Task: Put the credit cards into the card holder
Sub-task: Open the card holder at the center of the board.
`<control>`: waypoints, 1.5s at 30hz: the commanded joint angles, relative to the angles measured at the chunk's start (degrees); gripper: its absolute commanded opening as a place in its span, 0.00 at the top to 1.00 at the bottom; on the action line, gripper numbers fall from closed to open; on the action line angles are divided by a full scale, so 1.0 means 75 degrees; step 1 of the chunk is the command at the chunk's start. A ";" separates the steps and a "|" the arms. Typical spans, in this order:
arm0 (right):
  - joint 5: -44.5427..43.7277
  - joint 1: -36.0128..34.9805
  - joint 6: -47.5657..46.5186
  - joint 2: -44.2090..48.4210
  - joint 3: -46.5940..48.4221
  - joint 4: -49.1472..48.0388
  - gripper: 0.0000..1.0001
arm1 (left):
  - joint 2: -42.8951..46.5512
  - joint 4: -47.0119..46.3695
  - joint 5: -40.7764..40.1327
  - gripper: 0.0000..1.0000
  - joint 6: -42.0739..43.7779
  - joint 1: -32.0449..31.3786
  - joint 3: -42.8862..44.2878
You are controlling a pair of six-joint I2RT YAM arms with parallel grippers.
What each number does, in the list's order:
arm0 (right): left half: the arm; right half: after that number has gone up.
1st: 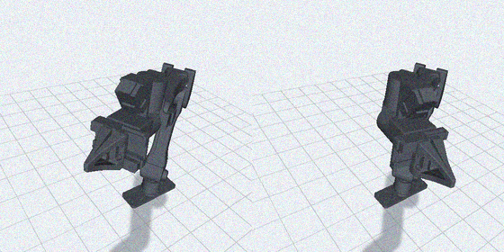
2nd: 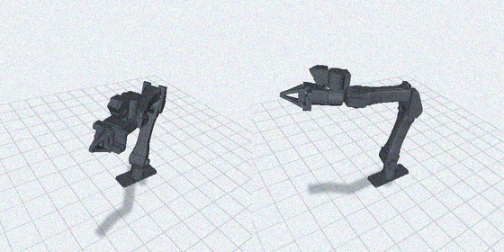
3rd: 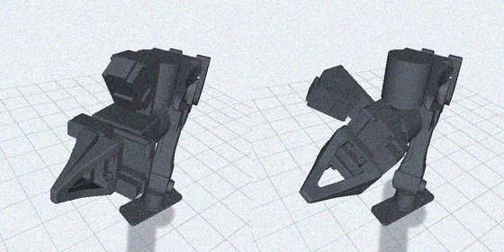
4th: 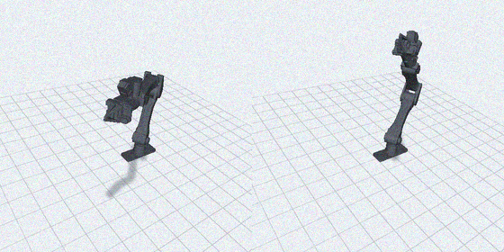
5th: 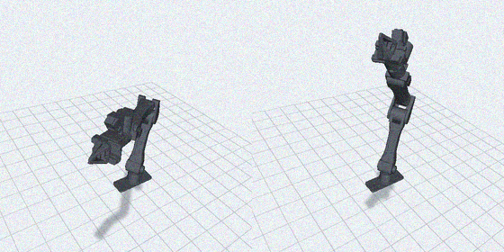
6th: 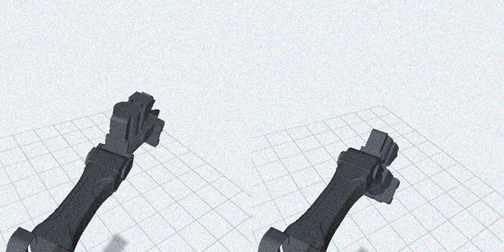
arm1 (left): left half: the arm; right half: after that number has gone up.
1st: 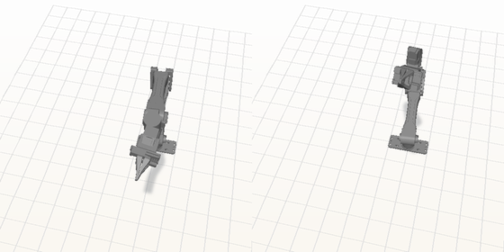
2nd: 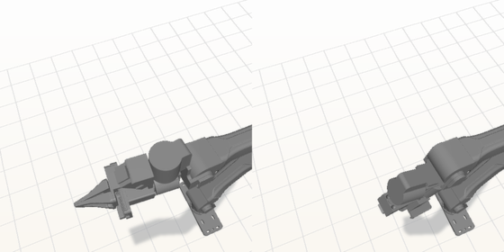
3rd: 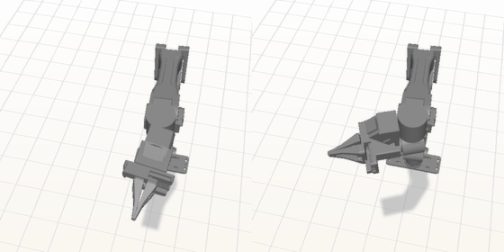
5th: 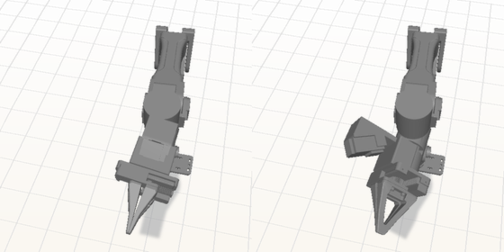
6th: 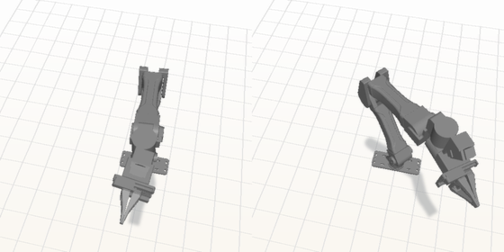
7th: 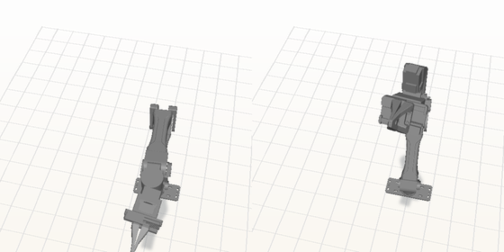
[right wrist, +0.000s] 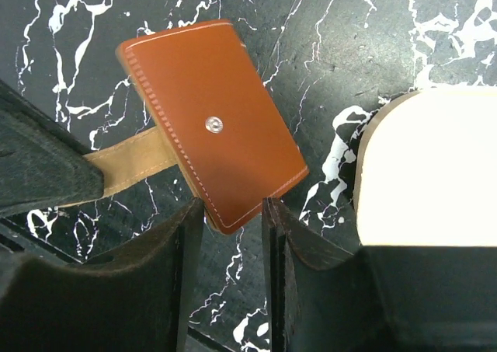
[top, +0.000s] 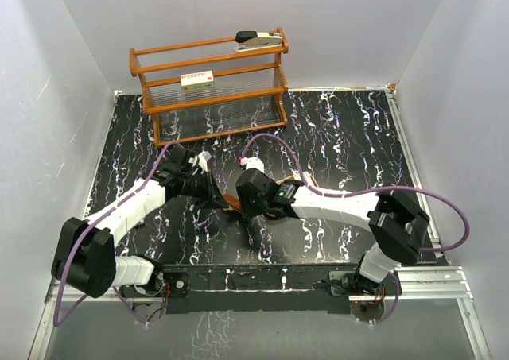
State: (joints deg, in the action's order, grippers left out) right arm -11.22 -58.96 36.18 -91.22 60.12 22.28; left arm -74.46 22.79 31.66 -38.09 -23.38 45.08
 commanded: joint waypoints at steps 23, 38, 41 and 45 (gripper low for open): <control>-0.0402 0.0057 -0.1281 0.0082 0.0867 0.0006 0.93 | 0.0512 0.0488 0.0129 1.00 0.0295 0.0011 0.0032; 0.0996 0.0122 -0.3113 -0.0442 0.0850 -0.0695 0.66 | 0.0571 0.0484 0.0205 1.00 0.0416 0.0011 0.0001; 0.0728 0.0122 -0.3106 -0.0601 0.0853 -0.0684 0.75 | 0.0582 0.0509 0.0156 1.00 0.0435 0.0020 -0.0003; 0.0414 0.0184 -0.2861 -0.0553 0.0672 -0.0773 0.97 | 0.0672 0.0803 -0.0333 1.00 0.0448 0.0013 0.0040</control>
State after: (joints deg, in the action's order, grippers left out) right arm -5.02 -58.35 14.35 -96.38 63.92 19.07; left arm -72.12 25.78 30.52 -35.14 -23.38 44.99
